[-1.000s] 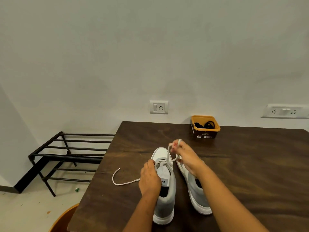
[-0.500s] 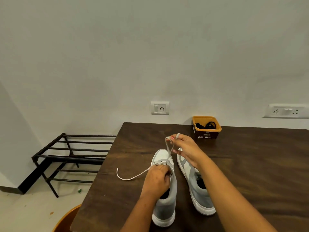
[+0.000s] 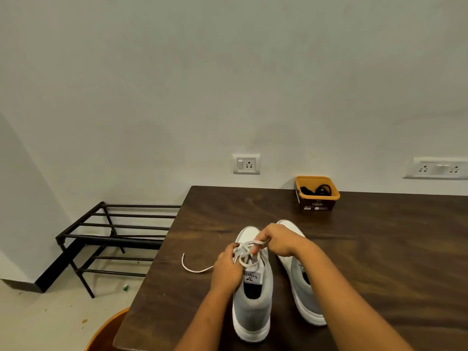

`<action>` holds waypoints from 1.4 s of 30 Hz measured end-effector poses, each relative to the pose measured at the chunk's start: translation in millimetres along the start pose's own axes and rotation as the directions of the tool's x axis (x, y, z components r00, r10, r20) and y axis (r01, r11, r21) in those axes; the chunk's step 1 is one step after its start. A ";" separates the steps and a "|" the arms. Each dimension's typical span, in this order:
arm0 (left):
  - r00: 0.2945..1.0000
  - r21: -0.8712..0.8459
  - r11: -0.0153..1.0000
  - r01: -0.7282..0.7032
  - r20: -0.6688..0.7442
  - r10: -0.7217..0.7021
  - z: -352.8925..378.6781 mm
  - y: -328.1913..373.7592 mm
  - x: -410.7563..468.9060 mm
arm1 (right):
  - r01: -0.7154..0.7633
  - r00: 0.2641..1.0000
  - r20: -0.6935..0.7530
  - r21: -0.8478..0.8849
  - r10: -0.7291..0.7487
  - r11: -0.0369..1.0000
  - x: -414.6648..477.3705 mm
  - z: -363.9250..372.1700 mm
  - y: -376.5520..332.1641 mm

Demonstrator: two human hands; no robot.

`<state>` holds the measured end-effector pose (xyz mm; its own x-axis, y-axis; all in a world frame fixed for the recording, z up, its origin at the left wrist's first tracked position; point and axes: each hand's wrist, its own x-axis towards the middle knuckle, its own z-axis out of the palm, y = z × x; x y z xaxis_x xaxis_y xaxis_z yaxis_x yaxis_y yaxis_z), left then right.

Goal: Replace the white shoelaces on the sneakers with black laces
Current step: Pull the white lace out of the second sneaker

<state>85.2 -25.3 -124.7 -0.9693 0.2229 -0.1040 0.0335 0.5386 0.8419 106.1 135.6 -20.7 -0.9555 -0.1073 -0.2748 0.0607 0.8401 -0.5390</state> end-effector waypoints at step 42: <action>0.985 0.363 0.932 -0.009 0.163 -0.054 -3.3 45.3 10.8 | -0.215 0.925 -0.238 0.309 0.294 0.927 30.3 54.3 28.0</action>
<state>75.5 -1.2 -85.9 -0.9168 0.3232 -0.2345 0.1285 0.7949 0.5930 94.5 127.0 -87.3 -0.9352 0.2748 -0.2232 0.3510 0.6374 -0.6859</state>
